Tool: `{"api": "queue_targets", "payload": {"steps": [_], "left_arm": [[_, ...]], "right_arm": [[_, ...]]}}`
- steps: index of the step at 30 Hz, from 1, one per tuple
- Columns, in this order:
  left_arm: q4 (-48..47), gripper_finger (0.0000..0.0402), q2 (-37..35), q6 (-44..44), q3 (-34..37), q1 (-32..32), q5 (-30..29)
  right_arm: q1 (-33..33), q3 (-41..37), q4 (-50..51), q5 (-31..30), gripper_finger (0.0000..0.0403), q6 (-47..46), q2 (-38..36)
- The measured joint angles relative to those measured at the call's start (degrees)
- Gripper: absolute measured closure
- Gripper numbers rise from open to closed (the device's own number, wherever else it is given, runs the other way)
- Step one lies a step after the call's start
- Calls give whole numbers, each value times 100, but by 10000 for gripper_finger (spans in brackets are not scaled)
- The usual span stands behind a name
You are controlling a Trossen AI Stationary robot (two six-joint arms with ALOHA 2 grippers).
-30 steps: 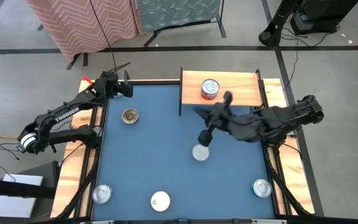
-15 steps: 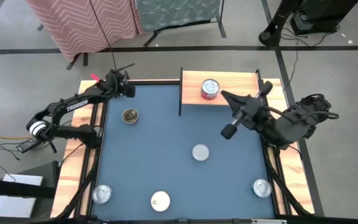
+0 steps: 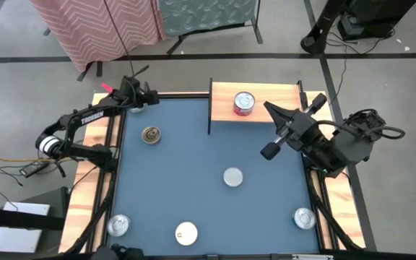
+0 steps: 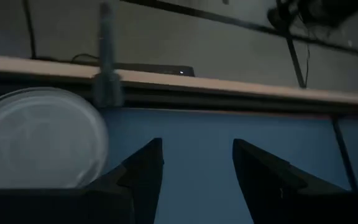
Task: Stack canned seafood by type on shelf
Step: Put the top green tuna can on the shelf
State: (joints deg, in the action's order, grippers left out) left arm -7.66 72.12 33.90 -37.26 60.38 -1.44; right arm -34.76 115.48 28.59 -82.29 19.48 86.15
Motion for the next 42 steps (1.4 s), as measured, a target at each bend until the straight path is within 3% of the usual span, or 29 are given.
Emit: {"api": "queue_targets", "payload": {"steps": [7, 24, 33, 38, 42], "left_arm": [[-625, 204, 0, -200, 0, 316, -69], [-783, 204, 28, -355, 0, 262, -136], [-847, 204, 37, -345, 0, 260, 71], [-963, 204, 146, -405, 0, 256, 492], [-830, 204, 140, -329, -2, 164, 207]], "right_arm": [[-114, -2, -363, -268, 400, 468, 1], [-146, -2, -388, -513, 399, 801, 1], [-146, -4, -388, -511, 399, 924, 0], [-146, -4, -388, -511, 399, 925, 0], [-162, -4, -388, -511, 399, 984, 2]]}}
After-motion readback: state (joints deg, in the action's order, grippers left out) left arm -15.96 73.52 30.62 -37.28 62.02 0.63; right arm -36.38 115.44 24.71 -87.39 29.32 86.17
